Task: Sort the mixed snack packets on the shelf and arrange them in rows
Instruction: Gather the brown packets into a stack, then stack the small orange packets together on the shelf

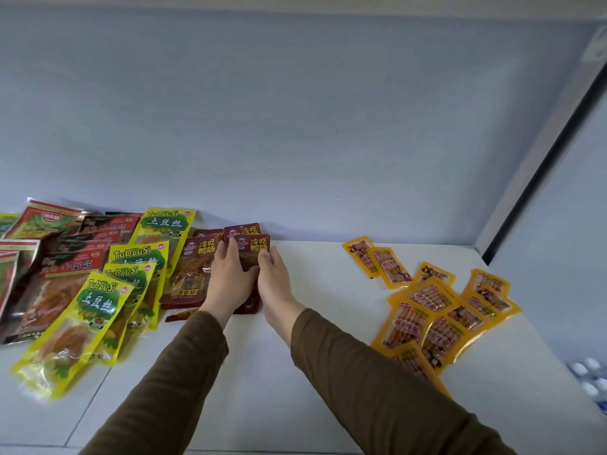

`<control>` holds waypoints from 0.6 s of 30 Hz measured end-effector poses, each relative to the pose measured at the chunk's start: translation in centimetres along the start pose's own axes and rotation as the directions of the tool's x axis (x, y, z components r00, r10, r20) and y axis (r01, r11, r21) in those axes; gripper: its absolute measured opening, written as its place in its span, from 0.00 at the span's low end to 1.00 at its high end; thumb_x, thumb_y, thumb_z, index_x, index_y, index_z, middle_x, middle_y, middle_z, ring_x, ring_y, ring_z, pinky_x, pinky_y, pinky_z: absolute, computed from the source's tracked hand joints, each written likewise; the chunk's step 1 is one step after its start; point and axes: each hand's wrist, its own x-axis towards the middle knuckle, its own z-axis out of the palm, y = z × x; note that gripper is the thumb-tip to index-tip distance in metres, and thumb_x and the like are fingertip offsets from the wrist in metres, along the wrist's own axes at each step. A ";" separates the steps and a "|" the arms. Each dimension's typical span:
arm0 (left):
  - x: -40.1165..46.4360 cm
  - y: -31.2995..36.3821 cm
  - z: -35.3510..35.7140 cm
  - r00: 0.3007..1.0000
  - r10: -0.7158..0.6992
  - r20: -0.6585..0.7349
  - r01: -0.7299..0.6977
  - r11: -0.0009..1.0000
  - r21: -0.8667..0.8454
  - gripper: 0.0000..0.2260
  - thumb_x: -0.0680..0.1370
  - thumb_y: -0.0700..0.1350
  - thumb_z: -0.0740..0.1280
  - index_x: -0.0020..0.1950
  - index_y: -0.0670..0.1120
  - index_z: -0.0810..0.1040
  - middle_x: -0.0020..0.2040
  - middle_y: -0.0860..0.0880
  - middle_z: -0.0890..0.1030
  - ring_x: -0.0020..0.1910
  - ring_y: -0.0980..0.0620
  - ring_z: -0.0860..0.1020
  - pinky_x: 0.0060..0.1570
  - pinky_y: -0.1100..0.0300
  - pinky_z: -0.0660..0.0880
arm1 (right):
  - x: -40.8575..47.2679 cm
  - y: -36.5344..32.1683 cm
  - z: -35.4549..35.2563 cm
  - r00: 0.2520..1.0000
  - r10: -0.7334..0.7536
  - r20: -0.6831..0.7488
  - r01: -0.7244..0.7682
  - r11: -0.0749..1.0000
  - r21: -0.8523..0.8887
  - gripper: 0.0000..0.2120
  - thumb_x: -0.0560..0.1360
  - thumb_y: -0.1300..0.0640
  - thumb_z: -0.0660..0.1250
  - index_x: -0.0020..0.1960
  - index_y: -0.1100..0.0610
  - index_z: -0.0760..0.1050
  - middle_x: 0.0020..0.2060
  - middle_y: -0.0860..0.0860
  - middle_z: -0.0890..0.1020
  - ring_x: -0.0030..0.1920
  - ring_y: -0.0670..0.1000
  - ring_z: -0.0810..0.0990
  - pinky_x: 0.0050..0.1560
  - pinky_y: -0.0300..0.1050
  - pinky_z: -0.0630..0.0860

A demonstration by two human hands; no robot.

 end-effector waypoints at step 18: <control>-7.7 9.3 1.6 0.869 0.459 0.186 -0.450 0.889 -0.088 0.30 0.80 0.54 0.70 0.81 0.52 0.65 0.82 0.49 0.62 0.81 0.50 0.55 0.77 0.56 0.52 | -8.2 -6.2 -17.1 0.927 -0.374 0.028 0.354 0.846 -0.400 0.24 0.78 0.50 0.70 0.73 0.47 0.71 0.70 0.40 0.74 0.71 0.41 0.70 0.67 0.39 0.67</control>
